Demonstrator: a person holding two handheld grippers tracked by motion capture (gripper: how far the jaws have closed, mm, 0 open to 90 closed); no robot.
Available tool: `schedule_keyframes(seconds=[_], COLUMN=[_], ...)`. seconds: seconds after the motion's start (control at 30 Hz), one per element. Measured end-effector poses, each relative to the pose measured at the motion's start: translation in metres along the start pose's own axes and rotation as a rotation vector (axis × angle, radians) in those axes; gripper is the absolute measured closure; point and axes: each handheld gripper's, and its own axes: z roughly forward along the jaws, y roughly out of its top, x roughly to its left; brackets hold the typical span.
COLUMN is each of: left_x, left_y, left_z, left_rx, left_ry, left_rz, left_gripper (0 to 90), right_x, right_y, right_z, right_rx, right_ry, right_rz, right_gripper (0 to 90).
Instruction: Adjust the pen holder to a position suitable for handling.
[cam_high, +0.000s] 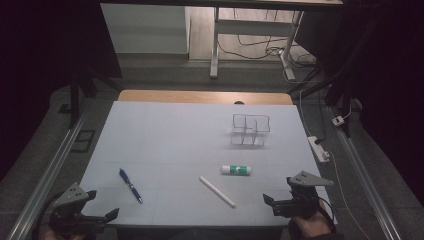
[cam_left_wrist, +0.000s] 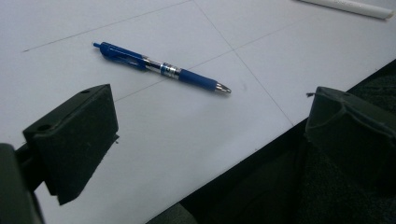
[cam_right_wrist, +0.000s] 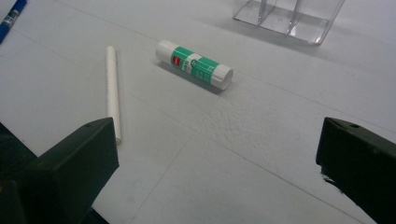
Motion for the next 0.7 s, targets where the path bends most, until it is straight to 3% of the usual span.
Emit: schedule_keyframes(seconds=[0.33,0.7], left_x=[-0.0035,-0.0026], left_y=[0.0018,0.0033], left_z=[0.003,0.0045], left_rx=[0.027,0.041], left_ry=[0.011,-0.009], left_rz=[0.032,0.016], left_gripper=[3.1,2.5], right_x=[-0.0023,-0.0063], right_y=[0.0004,0.0], right_z=[0.0021,0.002], right_rx=[0.026,0.028], right_ry=[0.048,0.078], right_rz=[0.009,0.035], right_gripper=[0.0,0.0])
